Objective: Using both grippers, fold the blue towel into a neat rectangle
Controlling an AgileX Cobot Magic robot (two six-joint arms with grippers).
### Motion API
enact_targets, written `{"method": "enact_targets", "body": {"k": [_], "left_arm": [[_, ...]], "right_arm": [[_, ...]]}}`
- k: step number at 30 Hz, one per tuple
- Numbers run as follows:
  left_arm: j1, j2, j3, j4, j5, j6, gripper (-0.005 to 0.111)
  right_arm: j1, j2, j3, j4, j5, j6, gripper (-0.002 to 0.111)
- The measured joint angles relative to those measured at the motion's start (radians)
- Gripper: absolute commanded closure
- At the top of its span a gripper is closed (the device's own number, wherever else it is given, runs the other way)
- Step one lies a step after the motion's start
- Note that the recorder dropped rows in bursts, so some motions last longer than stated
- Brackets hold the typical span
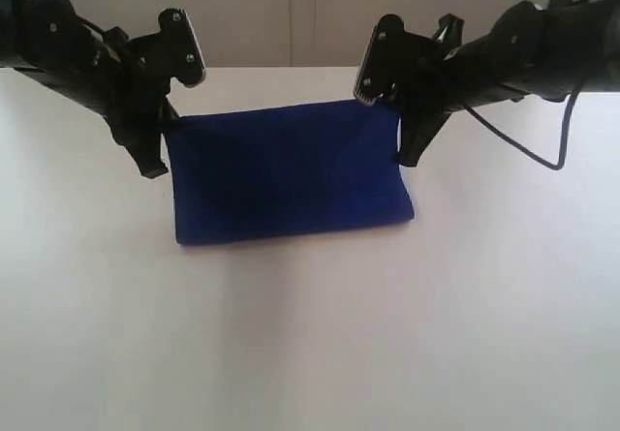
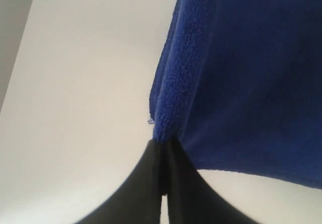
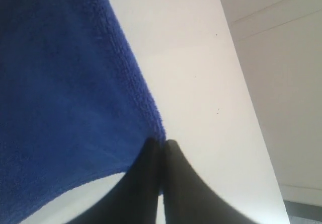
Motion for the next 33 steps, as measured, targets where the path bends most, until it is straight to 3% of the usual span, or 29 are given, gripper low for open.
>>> {"method": "enact_targets", "body": {"k": [15, 33], "left_arm": [[0.001, 0.052, 0.0, 0.0, -0.128, 0.0, 0.107], [0.001, 0.128, -0.001, 0.0, -0.176, 0.0, 0.107]], "right_arm": [[0.0, 0.077, -0.005, 0.0, -0.086, 0.0, 0.108], [0.0, 0.143, -0.005, 0.0, -0.175, 0.003, 0.108]]}}
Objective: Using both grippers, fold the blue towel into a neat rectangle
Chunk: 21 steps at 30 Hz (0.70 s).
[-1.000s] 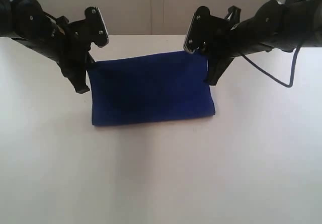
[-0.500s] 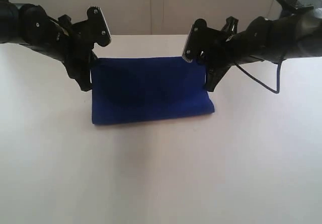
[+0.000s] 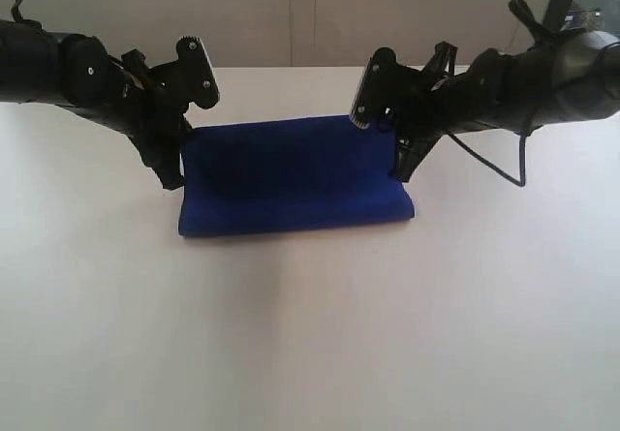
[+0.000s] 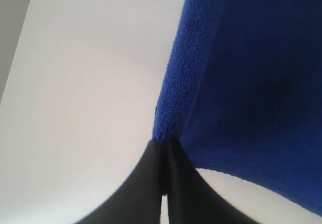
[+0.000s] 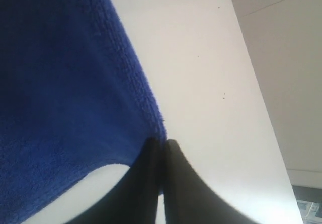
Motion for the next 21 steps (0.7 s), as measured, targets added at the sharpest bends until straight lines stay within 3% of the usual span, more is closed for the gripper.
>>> {"method": "enact_targets", "body": {"k": [21], "left_arm": [[0.0, 0.034, -0.002, 0.0, -0.057, 0.002, 0.107]], "right_arm": [[0.0, 0.05, 0.0, 0.0, -0.071, 0.008, 0.108]]}}
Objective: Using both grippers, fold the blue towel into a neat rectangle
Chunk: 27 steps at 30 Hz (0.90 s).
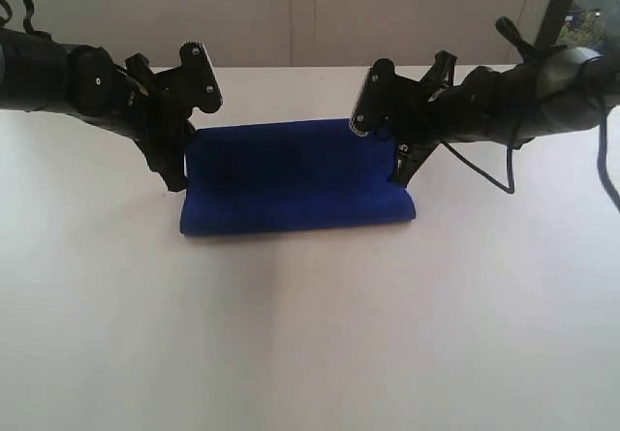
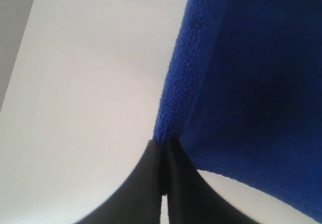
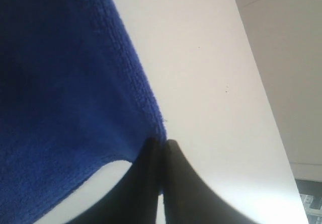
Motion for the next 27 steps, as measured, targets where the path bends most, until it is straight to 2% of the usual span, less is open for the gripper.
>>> {"method": "enact_targets", "body": {"k": [17, 19, 20, 22, 23, 24, 25, 27], "left_arm": [[0.0, 0.064, 0.0, 0.0, -0.054, 0.0, 0.107], [0.0, 0.064, 0.0, 0.0, -0.054, 0.0, 0.106], [0.0, 0.064, 0.0, 0.0, -0.059, 0.0, 0.102], [0.0, 0.064, 0.0, 0.0, -0.071, 0.0, 0.083], [0.0, 0.064, 0.0, 0.0, -0.076, 0.0, 0.065], [0.0, 0.064, 0.0, 0.0, -0.077, 0.0, 0.059], [0.0, 0.064, 0.0, 0.0, -0.077, 0.0, 0.048], [0.0, 0.064, 0.0, 0.0, -0.077, 0.0, 0.043]], "right_arm": [[0.0, 0.051, 0.0, 0.0, -0.057, 0.0, 0.108], [0.0, 0.051, 0.0, 0.0, -0.059, 0.0, 0.105], [0.0, 0.051, 0.0, 0.0, -0.061, 0.0, 0.102], [0.0, 0.051, 0.0, 0.0, -0.061, 0.0, 0.09], [0.0, 0.051, 0.0, 0.0, -0.063, 0.0, 0.081], [0.0, 0.051, 0.0, 0.0, -0.065, 0.003, 0.077], [0.0, 0.051, 0.0, 0.0, -0.067, 0.003, 0.07], [0.0, 0.051, 0.0, 0.0, -0.079, 0.005, 0.063]]}}
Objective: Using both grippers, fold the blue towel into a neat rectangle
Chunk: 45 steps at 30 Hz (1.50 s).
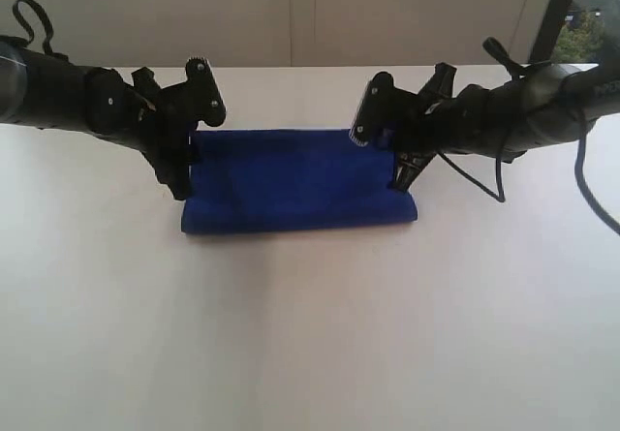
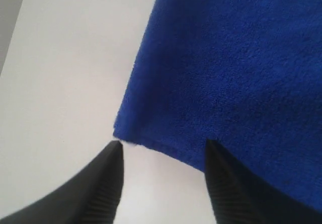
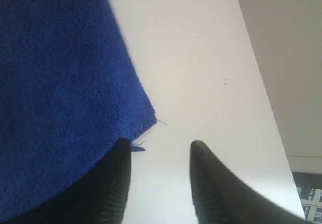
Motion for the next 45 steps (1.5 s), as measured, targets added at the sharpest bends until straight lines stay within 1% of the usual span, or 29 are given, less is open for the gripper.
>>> {"method": "enact_targets", "body": {"k": [6, 8, 10, 12, 17, 18, 21, 23, 26, 29, 32, 34, 36, 38, 42, 45], "left_arm": [[0.0, 0.0, 0.0, 0.0, 0.0, 0.0, 0.043], [0.0, 0.0, 0.0, 0.0, 0.0, 0.0, 0.043], [0.0, 0.0, 0.0, -0.006, 0.0, 0.0, 0.049], [0.0, -0.007, 0.0, -0.044, 0.0, 0.0, 0.061], [0.002, -0.069, 0.0, -0.179, 0.01, -0.002, 0.102], [0.004, -0.086, 0.0, -0.203, 0.018, -0.002, 0.106], [0.018, -0.129, 0.0, -0.284, 0.069, -0.017, 0.107], [0.034, -0.149, -0.003, -0.341, 0.109, -0.075, 0.107], [0.075, -0.16, -0.043, -0.382, 0.224, -0.24, 0.107], [0.13, -0.16, -0.127, -0.393, 0.4, -0.428, 0.107], [0.18, -0.161, -0.224, -0.363, 0.567, -0.562, 0.107], [0.198, -0.163, -0.281, -0.301, 0.661, -0.644, 0.107], [0.2, -0.159, -0.317, -0.234, 0.734, -0.716, 0.107], [0.2, -0.139, -0.348, -0.183, 0.806, -0.769, 0.107], [0.2, -0.066, -0.359, -0.169, 0.89, -0.802, 0.107], [0.2, -0.012, -0.359, -0.198, 0.898, -0.808, 0.107]], "right_arm": [[0.0, 0.0, 0.0, 0.0, -0.05, 0.047, 0.064], [0.0, 0.0, 0.0, 0.0, -0.052, 0.077, 0.066], [0.0, -0.003, 0.0, 0.002, -0.052, 0.113, 0.071], [0.0, -0.02, 0.0, 0.032, -0.05, 0.161, 0.079], [0.0, -0.114, 0.0, 0.172, -0.001, 0.228, 0.106], [-0.004, -0.135, 0.0, 0.195, 0.026, 0.233, 0.108], [-0.022, -0.186, 0.0, 0.25, 0.134, 0.281, 0.108], [-0.042, -0.21, -0.002, 0.264, 0.207, 0.357, 0.108], [-0.085, -0.23, -0.033, 0.254, 0.372, 0.507, 0.108], [-0.111, -0.234, -0.112, 0.108, 0.565, 0.706, 0.108], [-0.116, -0.235, -0.214, -0.101, 0.751, 0.93, 0.108], [-0.117, -0.235, -0.293, -0.206, 0.882, 1.037, 0.108], [-0.117, -0.225, -0.356, -0.252, 0.996, 1.091, 0.108], [-0.119, -0.2, -0.396, -0.271, 1.064, 1.12, 0.108], [-0.12, -0.119, -0.41, -0.284, 1.13, 1.192, 0.108], [-0.12, -0.064, -0.41, -0.301, 1.167, 1.229, 0.108]]}}
